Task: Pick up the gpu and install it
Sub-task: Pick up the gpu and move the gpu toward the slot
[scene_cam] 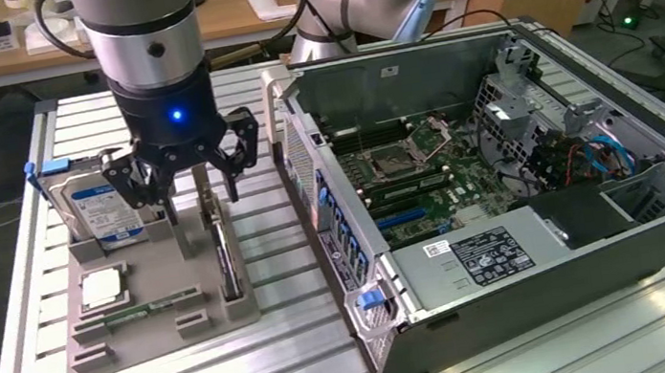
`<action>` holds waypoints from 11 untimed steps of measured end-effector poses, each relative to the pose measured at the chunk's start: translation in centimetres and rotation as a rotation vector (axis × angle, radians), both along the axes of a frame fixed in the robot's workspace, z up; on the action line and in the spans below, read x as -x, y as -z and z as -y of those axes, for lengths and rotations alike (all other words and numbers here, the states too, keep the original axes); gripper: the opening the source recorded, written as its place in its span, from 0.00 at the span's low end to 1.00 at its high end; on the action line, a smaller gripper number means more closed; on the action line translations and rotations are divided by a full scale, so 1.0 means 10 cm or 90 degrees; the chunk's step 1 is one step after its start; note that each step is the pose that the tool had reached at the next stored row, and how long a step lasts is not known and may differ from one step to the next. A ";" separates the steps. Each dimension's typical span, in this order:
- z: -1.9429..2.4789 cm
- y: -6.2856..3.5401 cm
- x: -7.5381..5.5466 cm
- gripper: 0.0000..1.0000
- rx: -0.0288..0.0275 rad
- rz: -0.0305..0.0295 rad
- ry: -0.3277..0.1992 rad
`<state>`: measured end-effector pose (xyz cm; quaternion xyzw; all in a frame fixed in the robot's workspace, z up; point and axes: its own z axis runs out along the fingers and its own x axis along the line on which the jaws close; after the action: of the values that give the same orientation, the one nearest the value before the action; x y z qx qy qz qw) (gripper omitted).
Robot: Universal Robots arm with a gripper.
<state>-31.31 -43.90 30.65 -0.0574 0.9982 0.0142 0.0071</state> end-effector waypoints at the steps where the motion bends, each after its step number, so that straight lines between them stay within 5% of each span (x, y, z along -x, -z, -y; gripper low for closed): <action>1: 0.000 0.018 0.00 0.71 0.0004 -0.0001 0.000; 11: 0.000 0.164 0.00 0.71 0.0014 0.0000 0.050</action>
<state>-31.31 -43.90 29.01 -0.0180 0.9997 0.0129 0.0076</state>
